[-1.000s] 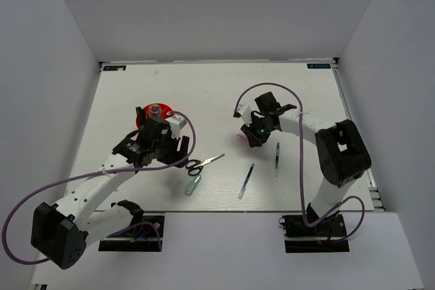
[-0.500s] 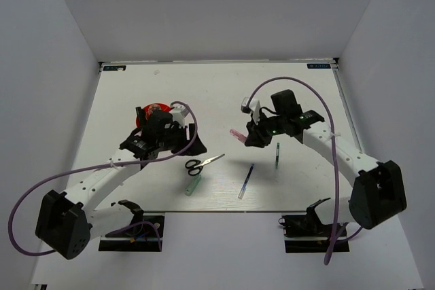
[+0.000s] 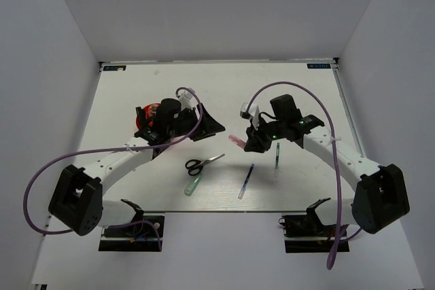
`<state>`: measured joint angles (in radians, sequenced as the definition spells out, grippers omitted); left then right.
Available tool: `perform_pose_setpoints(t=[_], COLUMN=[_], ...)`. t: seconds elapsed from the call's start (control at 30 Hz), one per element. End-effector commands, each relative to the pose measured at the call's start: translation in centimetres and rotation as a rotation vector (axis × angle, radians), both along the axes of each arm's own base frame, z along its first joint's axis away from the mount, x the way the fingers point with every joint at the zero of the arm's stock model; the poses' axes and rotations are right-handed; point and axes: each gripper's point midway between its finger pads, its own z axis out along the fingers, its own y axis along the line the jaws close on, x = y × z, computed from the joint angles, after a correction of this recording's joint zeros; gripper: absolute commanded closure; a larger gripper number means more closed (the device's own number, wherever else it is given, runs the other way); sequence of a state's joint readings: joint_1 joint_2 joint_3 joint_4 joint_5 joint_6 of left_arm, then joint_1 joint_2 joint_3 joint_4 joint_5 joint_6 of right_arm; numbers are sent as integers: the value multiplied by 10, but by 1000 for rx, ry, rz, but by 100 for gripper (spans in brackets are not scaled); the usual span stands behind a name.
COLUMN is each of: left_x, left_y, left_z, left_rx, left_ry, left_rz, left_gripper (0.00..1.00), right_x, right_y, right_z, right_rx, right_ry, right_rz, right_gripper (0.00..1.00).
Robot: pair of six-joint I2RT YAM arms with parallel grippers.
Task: Sort the stationery into containers
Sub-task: Pick up the stationery from the center of the board, then place the stationery in the storage box.
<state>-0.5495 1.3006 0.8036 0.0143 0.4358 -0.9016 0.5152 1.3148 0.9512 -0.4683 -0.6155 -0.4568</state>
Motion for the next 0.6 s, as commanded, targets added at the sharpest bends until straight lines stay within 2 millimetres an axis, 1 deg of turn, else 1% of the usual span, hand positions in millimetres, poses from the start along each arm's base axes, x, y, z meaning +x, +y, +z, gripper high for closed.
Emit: perform_pose_setpoints(t=[0.0, 0.13, 0.23, 0.27, 0.3, 0.57], left_x=[4, 3, 1, 0, -2, -5], left_y=[-18, -21, -22, -25, -26, -30], left_z=[33, 27, 17, 20, 15, 9], left_rx=[-90, -96, -91, -100, -102, -85], left_ry=[-38, -12, 15, 8, 29, 41], left_rz=[-21, -21, -19, -22, -30, -35], left_gripper=[31, 33, 34, 34, 34, 36], right_x=[5, 9, 12, 13, 14, 18], right_y=[5, 6, 6, 6, 7, 8], right_z=[10, 11, 10, 11, 10, 13], right_rx=[19, 15, 10, 10, 9, 14], right_ry=[-74, -97, -112, -121, -121, -148], right_rz=[11, 0, -16, -18, -20, -33], right_gripper=[100, 100, 100, 100, 100, 100])
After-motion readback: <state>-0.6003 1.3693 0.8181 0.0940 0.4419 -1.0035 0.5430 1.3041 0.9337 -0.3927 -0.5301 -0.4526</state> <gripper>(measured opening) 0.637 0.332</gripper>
